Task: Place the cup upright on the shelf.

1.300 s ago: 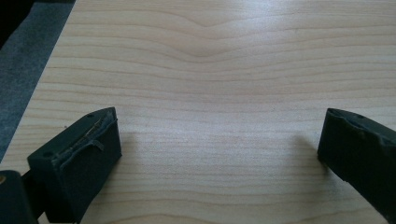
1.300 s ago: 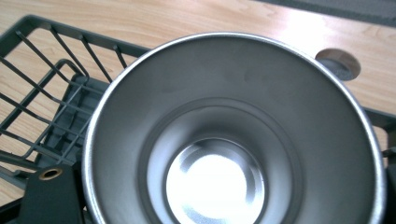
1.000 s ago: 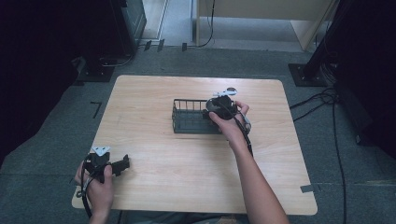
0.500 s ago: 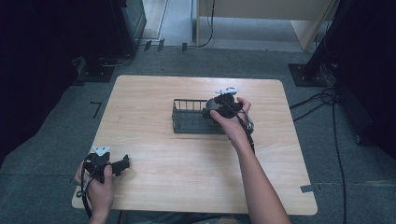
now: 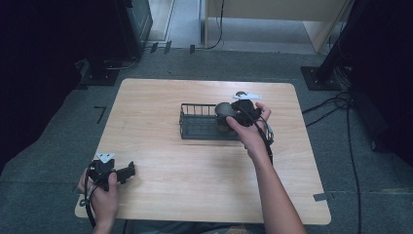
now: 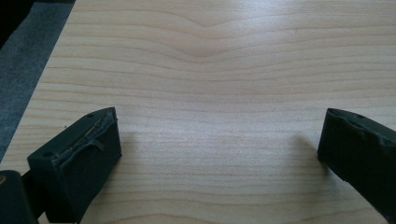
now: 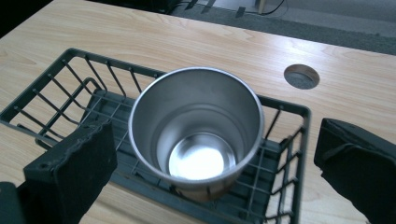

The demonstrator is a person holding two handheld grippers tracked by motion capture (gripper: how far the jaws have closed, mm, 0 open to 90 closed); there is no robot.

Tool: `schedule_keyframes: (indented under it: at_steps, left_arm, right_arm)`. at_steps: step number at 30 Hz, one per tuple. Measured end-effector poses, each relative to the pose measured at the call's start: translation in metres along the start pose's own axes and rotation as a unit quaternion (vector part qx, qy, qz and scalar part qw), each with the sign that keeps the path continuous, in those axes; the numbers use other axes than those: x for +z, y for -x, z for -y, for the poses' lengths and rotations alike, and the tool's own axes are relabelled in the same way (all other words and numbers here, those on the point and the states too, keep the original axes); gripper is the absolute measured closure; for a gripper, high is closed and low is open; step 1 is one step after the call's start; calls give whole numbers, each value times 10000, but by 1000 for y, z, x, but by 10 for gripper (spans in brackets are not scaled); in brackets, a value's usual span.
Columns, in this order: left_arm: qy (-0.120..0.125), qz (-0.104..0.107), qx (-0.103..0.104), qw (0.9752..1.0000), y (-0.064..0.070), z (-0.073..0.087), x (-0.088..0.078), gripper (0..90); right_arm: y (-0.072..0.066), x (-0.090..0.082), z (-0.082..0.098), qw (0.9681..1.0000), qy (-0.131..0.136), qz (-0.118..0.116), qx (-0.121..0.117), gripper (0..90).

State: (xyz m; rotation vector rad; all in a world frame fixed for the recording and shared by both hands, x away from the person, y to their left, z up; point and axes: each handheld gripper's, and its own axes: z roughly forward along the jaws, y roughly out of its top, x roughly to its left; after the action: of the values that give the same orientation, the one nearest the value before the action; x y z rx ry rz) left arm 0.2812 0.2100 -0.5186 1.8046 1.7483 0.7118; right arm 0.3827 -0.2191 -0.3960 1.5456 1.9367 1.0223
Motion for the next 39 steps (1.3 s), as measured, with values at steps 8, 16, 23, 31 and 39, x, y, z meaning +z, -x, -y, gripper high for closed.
schedule_keyframes:
  at_steps: [8, 16, 23, 31, 39]
  left_arm:
    - [7, 0, -1, 10000, 0, 0, 0, 0]
    - [6, -1, -3, 10000, 0, 0, 0, 0]
    - [0, -1, 8, 10000, 0, 0, 0, 0]
    - [0, -1, 8, 10000, 0, 0, 0, 0]
    - [-2, 1, 12, 10000, 0, 0, 0, 0]
  right_arm:
    - [11, -18, 20, 10000, 84, -2, 36, 0]
    - [25, -34, 42, 9998, 159, 38, 128, 0]
    - [33, -43, 61, 9997, 160, 103, 133, 0]
    - [44, -51, 80, 9996, 145, 189, 154, 0]
    - [60, -59, 105, 9992, 64, 329, 232, 0]
